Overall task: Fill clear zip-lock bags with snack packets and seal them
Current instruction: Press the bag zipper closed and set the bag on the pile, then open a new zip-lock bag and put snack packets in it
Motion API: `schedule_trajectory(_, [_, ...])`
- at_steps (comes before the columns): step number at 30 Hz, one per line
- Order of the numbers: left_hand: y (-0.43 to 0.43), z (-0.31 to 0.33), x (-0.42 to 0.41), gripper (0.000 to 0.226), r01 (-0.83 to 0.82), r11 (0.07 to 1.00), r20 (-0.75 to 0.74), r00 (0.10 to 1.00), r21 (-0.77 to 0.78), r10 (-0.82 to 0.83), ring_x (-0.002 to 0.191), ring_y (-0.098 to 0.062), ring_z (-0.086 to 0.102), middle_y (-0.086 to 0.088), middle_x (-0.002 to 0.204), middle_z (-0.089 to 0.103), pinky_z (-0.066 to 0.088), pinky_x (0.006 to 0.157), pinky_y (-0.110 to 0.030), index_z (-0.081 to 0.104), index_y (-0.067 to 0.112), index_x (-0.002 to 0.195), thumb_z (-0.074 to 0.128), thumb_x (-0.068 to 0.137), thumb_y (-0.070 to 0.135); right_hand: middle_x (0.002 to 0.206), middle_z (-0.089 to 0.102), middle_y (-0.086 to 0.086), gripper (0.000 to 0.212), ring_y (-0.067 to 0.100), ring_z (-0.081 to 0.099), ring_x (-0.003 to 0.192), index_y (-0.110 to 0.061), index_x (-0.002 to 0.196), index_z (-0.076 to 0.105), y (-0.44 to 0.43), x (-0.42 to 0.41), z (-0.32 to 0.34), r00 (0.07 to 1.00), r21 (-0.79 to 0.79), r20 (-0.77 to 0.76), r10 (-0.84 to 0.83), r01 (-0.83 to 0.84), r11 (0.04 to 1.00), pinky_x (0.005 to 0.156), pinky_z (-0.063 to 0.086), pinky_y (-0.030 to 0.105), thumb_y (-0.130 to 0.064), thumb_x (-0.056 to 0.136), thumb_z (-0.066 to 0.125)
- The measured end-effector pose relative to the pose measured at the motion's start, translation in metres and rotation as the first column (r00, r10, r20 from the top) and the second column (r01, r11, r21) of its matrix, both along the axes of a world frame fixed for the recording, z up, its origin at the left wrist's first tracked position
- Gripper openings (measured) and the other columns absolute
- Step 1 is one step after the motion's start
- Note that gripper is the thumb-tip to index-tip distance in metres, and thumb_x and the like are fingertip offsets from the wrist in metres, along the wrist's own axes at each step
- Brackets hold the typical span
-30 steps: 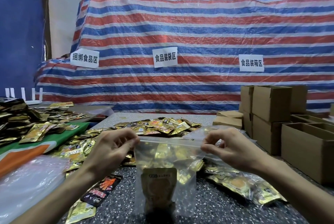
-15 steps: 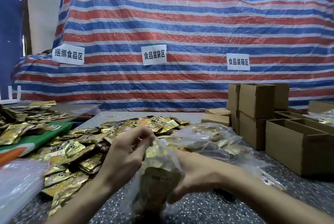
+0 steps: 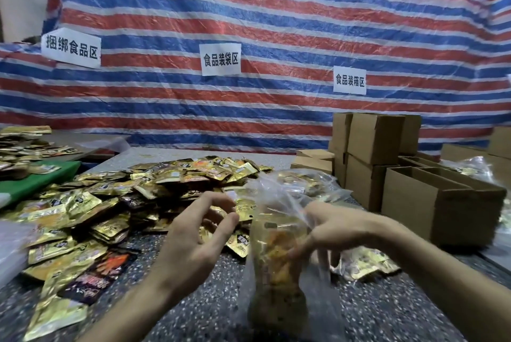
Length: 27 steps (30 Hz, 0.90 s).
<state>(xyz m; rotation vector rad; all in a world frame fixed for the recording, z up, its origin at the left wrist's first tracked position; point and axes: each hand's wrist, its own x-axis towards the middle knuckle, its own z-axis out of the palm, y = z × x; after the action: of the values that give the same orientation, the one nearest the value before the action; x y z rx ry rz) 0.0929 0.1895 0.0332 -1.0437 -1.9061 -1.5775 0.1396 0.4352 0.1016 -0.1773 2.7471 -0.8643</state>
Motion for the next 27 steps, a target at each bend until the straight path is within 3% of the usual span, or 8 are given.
schedule_trajectory(4, [0.002,-0.009,-0.004,0.016,0.022,0.998,0.046,0.999,-0.062,-0.019,0.086,-0.011,0.065,0.016,0.092,0.067,0.050,0.067,-0.016,0.063,0.029,0.096,0.059,0.086,0.040,0.090,0.077,0.009,0.011,0.017,0.068,0.063,-0.011,0.089,0.074,0.037,-0.009,0.011,0.986,0.090,0.130,-0.108,0.097,0.991,0.050,0.053,0.025,-0.021,0.086,0.074])
schedule_trajectory(6, [0.003,-0.012,-0.006,0.012,0.016,0.997,0.049,0.999,-0.077,-0.013,0.085,-0.011,0.064,0.016,0.092,0.066,0.050,0.066,-0.017,0.064,0.030,0.094,0.060,0.087,0.039,0.094,0.076,0.011,0.024,0.017,0.070,0.064,-0.004,0.100,0.071,0.050,-0.017,0.005,0.970,0.164,0.096,-0.223,0.206,0.965,0.051,0.054,0.026,-0.022,0.084,0.076])
schedule_trajectory(9, [0.005,-0.017,-0.008,0.005,0.020,0.995,0.079,0.997,-0.098,-0.012,0.084,-0.010,0.063,0.016,0.092,0.066,0.048,0.064,-0.014,0.064,0.030,0.093,0.065,0.091,0.026,0.092,0.070,0.007,0.033,0.013,0.067,0.059,-0.008,0.094,0.064,0.060,-0.027,-0.020,0.916,0.248,-0.073,-0.394,0.399,0.883,0.046,0.051,0.022,-0.027,0.077,0.084])
schedule_trajectory(13, [0.006,-0.020,-0.006,0.007,0.039,0.987,0.097,0.995,-0.153,-0.025,0.086,-0.009,0.064,0.020,0.096,0.064,0.054,0.069,-0.023,0.063,0.031,0.095,0.065,0.092,0.024,0.081,0.066,0.003,0.040,0.009,0.062,0.054,-0.016,0.081,0.050,0.068,-0.040,-0.054,0.831,0.172,-0.217,-0.513,0.550,0.817,0.039,0.044,0.017,-0.027,0.074,0.087])
schedule_trajectory(18, [-0.003,-0.018,-0.006,0.008,0.005,0.982,0.075,0.997,-0.188,0.010,0.087,-0.007,0.063,0.023,0.096,0.063,0.053,0.073,-0.022,0.063,0.030,0.095,0.064,0.093,0.022,0.075,0.063,0.000,0.036,0.009,0.058,0.061,-0.013,0.079,0.053,0.077,-0.059,-0.056,0.746,0.151,-0.328,-0.580,0.647,0.747,0.042,0.039,0.020,-0.025,0.074,0.088])
schedule_trajectory(20, [-0.006,-0.017,-0.005,0.007,-0.002,0.982,0.074,0.997,-0.187,0.017,0.087,-0.007,0.063,0.022,0.096,0.064,0.053,0.071,-0.021,0.063,0.028,0.095,0.064,0.093,0.022,0.074,0.060,0.000,0.030,0.010,0.057,0.062,-0.013,0.076,0.053,0.079,-0.068,-0.059,0.726,0.147,-0.354,-0.589,0.665,0.732,0.040,0.036,0.018,-0.018,0.078,0.083])
schedule_trajectory(24, [-0.011,-0.017,0.001,0.007,-0.001,0.981,0.073,0.997,-0.193,0.016,0.086,-0.009,0.063,0.021,0.095,0.064,0.053,0.068,-0.022,0.063,0.028,0.093,0.064,0.093,0.021,0.079,0.063,0.005,0.015,0.018,0.062,0.070,-0.010,0.081,0.054,0.082,-0.083,-0.071,0.639,0.089,-0.436,-0.634,0.731,0.676,0.051,0.047,0.028,-0.002,0.082,0.066])
schedule_trajectory(27, [-0.017,-0.016,0.004,0.004,-0.015,0.976,0.059,0.998,-0.219,0.028,0.088,-0.006,0.062,0.023,0.097,0.062,0.052,0.069,-0.019,0.063,0.027,0.094,0.064,0.093,0.023,0.076,0.059,0.006,0.012,0.021,0.059,0.069,-0.009,0.077,0.054,0.086,-0.092,-0.076,0.595,0.033,-0.460,-0.659,0.753,0.657,0.057,0.047,0.033,0.000,0.085,0.058])
